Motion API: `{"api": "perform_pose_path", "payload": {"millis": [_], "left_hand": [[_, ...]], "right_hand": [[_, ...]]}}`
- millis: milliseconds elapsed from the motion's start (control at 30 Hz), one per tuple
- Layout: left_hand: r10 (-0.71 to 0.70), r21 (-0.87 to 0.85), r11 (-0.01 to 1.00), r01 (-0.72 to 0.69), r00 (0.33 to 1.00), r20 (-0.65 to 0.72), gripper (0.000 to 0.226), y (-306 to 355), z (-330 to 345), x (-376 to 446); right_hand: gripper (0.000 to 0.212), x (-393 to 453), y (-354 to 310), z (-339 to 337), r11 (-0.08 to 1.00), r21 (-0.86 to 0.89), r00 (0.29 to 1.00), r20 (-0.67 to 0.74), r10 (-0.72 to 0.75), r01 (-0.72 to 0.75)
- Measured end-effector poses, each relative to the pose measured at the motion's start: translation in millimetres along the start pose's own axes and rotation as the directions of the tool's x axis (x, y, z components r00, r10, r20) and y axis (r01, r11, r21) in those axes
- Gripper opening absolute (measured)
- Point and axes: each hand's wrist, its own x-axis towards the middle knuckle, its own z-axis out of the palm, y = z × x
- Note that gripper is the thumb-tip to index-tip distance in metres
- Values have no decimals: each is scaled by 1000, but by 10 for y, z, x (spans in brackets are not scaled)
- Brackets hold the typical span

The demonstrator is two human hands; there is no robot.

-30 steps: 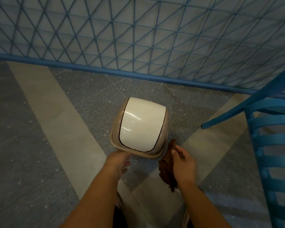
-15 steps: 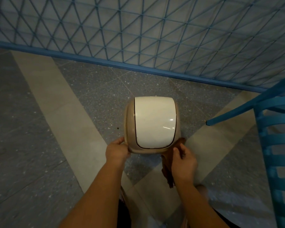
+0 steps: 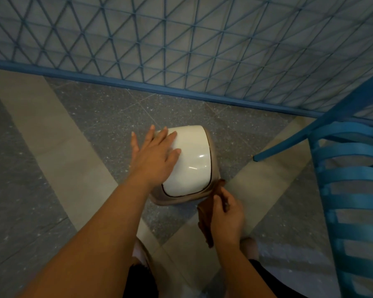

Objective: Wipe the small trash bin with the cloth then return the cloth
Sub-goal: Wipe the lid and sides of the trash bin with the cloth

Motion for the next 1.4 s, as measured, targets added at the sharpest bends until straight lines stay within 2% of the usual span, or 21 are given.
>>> {"api": "perform_pose_path", "payload": {"millis": [133,233,333,533,767,967,1167,1300,1400], "left_hand": [[4,136,991,-12,998,57,73,-32,-49,93],[-5,168,986,-8,997,78,80,-23,-55,100],[-14,180,984,-1,997,80,80,-8,-58,96],[-4,216,976,-11,998,65,78,4,-70,127],[10,238,971,-23,998,58,75,8,-71,123],[15,247,969,-31,998,66,76,-6,-75,133],[20,266,964,-33,999,50,77,7,-78,132],[20,273,962,-34,998,54,77,21,-79,142],[17,274,961,-35,998,66,78,23,-71,127]], "right_hand": [[32,-66,-43,68,989,-55,990,48,-131,134],[34,-183,-20,187,982,-98,980,130,-149,162],[35,-287,-27,243,983,-134,969,226,-97,129],[35,-225,-101,268,997,-65,997,71,-39,44],[37,-287,-209,408,994,-98,967,247,66,-43],[36,-267,-124,301,999,-46,997,76,32,-29],[37,-551,-203,641,1000,-13,979,205,13,-11],[38,-774,-266,816,995,87,968,250,34,-57],[38,-774,-339,768,991,131,950,304,-72,33]]}}
